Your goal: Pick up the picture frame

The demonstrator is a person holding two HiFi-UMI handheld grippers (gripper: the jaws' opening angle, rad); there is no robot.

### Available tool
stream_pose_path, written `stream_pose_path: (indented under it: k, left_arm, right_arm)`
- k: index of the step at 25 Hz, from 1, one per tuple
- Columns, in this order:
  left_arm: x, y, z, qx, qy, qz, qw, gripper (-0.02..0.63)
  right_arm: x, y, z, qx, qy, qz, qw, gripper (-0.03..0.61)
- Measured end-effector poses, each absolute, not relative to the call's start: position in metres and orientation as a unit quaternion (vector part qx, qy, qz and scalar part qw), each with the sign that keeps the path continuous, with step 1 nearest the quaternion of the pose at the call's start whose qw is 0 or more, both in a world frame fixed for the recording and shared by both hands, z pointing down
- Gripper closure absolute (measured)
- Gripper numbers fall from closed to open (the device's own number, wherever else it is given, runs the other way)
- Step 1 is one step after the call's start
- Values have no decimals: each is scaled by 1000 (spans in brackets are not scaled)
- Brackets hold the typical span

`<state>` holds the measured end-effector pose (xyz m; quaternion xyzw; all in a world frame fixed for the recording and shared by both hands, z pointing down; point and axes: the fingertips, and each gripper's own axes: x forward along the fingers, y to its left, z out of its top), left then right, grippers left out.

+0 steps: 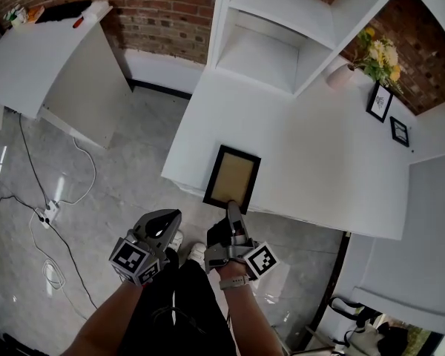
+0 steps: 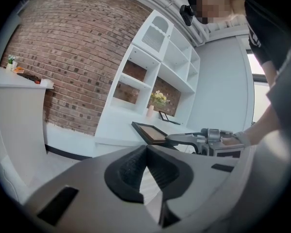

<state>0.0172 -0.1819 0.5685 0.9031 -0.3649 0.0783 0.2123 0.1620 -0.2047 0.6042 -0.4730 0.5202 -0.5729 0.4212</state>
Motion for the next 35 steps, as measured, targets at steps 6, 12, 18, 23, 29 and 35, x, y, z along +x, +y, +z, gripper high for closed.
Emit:
stream_pose_path:
  k: [6, 12, 18, 23, 29, 35]
  left_arm:
    - [16, -187, 570, 901, -369, 74, 217, 609]
    - [16, -192, 571, 900, -369, 72, 221, 609]
    - [11, -191, 576, 897, -371, 74, 227, 609]
    - [6, -190, 584, 893, -375, 75, 237, 609]
    - [9, -185, 586, 896, -367, 75, 239, 609]
    - [4, -183, 590, 893, -368, 77, 246, 609]
  right_arm:
    - [157, -193, 605, -469, 509, -580, 430, 505]
    - [155, -197, 603, -453, 511, -577, 447, 485]
    - [152, -210, 606, -448, 514, -577, 450, 449]
    - [150, -213, 608, -447, 507, -581, 454, 449]
    - [149, -211, 609, -451, 499, -582, 456, 491]
    - [149, -205, 604, -446, 514, -568, 463, 518]
